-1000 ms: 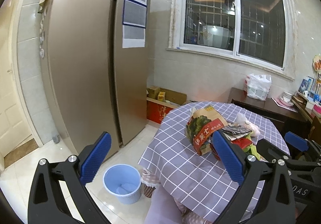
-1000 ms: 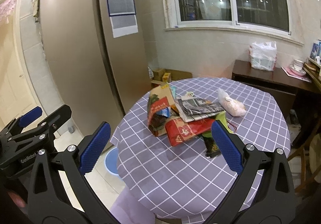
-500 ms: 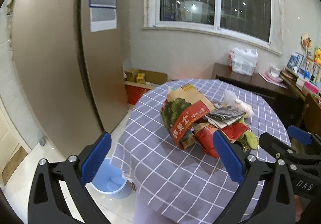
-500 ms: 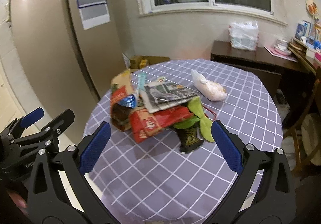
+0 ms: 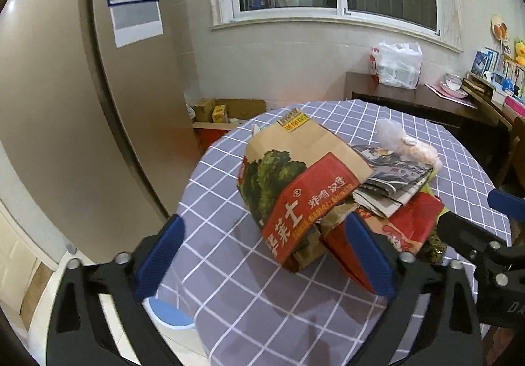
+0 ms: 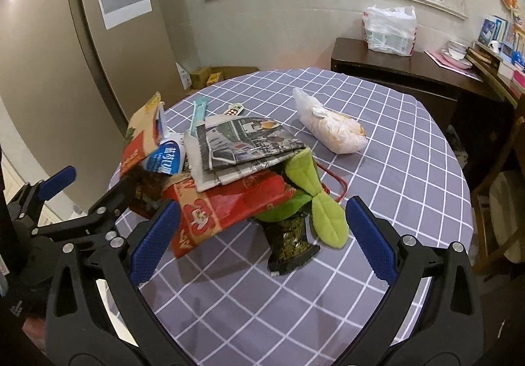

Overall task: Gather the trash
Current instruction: 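Grasp the brown paper bag with the left gripper and lift it, then grasp the blue-white milk carton with the right gripper while the left holds the bag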

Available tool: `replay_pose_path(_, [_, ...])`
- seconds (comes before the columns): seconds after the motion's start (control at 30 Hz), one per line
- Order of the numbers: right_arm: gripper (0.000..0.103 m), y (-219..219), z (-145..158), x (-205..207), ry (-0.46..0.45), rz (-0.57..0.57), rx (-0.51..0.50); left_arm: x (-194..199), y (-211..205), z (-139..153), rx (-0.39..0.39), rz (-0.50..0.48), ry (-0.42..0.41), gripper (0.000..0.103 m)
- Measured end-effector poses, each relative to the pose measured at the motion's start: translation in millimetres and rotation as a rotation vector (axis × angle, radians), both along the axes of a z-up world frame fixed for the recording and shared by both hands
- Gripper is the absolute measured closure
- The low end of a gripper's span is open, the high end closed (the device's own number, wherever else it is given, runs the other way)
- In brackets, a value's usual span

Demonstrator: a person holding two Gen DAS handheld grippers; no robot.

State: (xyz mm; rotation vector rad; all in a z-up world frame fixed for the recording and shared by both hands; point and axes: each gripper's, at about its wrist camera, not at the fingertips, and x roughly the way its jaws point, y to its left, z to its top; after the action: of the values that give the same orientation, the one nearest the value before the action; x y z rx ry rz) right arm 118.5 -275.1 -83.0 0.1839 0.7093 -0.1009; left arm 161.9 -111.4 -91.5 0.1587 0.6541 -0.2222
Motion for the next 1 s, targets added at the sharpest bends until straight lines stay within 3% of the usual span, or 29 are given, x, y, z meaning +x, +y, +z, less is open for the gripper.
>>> replay_pose_path(0.13, [0.005, -1, -4, 10, 0.012, 0.006, -0.004, 14, -3, -9, -0.016, 0.005, 0.032, 0.035])
replay_pose_path(0.2, [0.005, -2, -6, 13, 0.019, 0.003, -0.009, 19, -2, -14, -0.025, 0.008, 0.051, 0.055])
replay_pose_path(0.23, [0.005, -2, -8, 14, 0.024, 0.001, -0.009, 21, 1, -15, -0.050, 0.004, 0.067, 0.060])
replay_pose_path(0.27, [0.005, -3, -9, 15, 0.029, 0.001, -0.006, 22, 4, -16, -0.083, -0.008, 0.083, 0.073])
replay_pose_path(0.4, [0.005, -6, -13, 20, 0.042, -0.008, 0.000, 18, 12, -12, -0.086, 0.023, 0.069, 0.097])
replay_pose_path(0.57, [0.005, -2, -11, 21, 0.032, -0.001, -0.005, 18, 32, -7, -0.159, 0.056, 0.095, 0.100])
replay_pose_path(0.67, [0.005, 1, -8, 18, 0.020, 0.005, -0.002, 14, 44, -2, -0.154, 0.102, 0.076, 0.100])
replay_pose_path(1.0, [0.005, 21, 9, 15, -0.036, 0.064, -0.022, -4, 61, 15, -0.167, 0.098, 0.036, 0.101])
